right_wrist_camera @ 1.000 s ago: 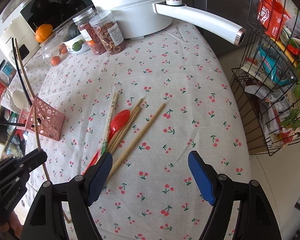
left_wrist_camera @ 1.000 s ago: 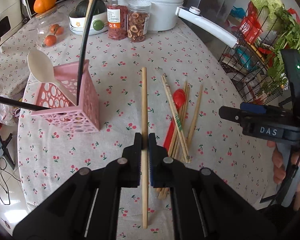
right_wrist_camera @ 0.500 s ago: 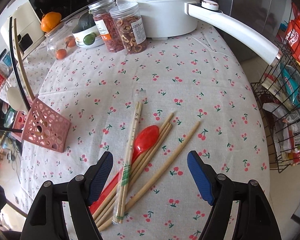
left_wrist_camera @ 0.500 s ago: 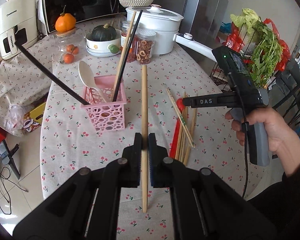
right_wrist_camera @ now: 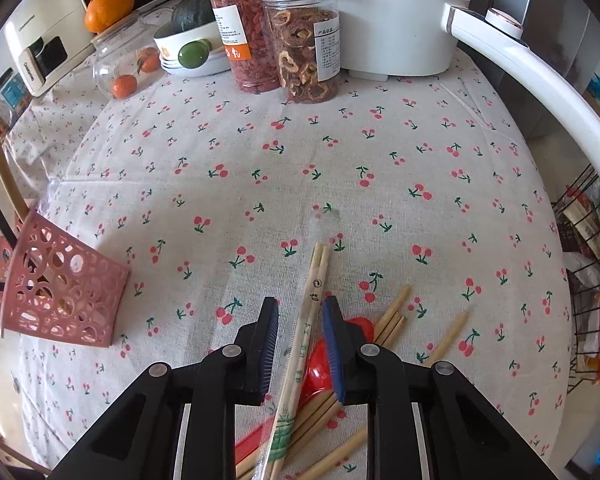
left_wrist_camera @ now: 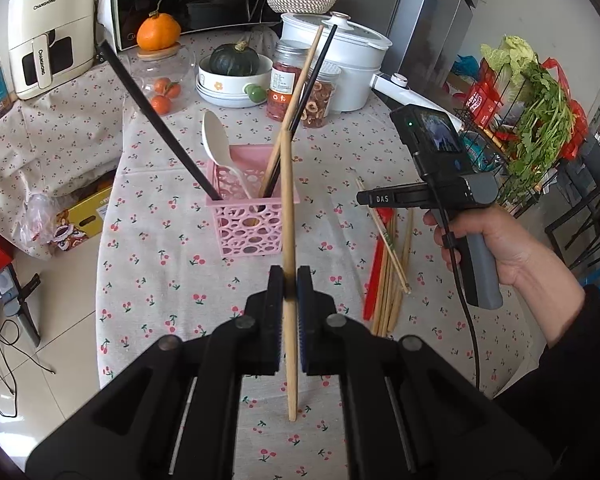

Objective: Organize utensils
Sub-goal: 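Lift the wooden chopstick with the left tool while the right tool grasps the wrapped wooden chopstick pair, then drop the wooden chopstick into the pink basket with the left tool while the right tool lifts its pair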

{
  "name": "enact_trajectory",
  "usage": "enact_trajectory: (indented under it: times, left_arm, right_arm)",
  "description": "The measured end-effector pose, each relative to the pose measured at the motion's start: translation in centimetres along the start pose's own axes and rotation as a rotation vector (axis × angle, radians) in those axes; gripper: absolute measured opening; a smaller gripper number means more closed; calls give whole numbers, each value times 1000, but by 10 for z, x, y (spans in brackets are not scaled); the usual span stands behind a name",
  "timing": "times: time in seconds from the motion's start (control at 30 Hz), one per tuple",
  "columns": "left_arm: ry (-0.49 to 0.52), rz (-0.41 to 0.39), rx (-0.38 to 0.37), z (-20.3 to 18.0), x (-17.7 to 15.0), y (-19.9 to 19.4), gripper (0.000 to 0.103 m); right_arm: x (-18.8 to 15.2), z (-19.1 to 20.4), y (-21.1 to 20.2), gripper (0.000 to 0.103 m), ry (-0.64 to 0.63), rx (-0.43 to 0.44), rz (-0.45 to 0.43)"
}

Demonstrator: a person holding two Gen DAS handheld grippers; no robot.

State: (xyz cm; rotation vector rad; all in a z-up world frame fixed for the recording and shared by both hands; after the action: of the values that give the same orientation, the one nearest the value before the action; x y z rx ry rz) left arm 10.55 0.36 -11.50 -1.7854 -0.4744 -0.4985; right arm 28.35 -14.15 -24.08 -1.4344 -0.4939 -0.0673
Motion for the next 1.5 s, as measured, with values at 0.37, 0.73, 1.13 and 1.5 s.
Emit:
enact_trajectory:
  times: [0.37, 0.73, 1.13, 1.5]
  left_arm:
    - [-2, -27, 26, 9, 3, -6, 7]
    - [4, -141, 38, 10, 20, -34, 7]
    - [-38, -468, 16, -3, 70, -100, 7]
    - [-3, -587, 134, -7, 102, -76, 7]
  right_arm:
    - [-4, 14, 0, 10, -68, -35, -3]
    - [-6, 17, -92, 10, -55, 31, -202]
    - [-17, 34, -169, 10, -51, 95, -368]
    - [-22, 31, -175, 10, -53, 99, -382]
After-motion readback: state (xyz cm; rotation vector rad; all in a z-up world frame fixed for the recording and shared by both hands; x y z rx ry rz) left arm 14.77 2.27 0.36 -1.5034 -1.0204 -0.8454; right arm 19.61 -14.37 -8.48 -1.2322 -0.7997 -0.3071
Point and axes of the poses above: each gripper's, at about its wrist camera, not at the fingertips, and y roughly the way its jaws point, z to its left, x to its top, the point moved 9 cm from there along y, roughly the way its jaws point, and after that the axes turned 8 degrees about -y, right-handed, at the moved point
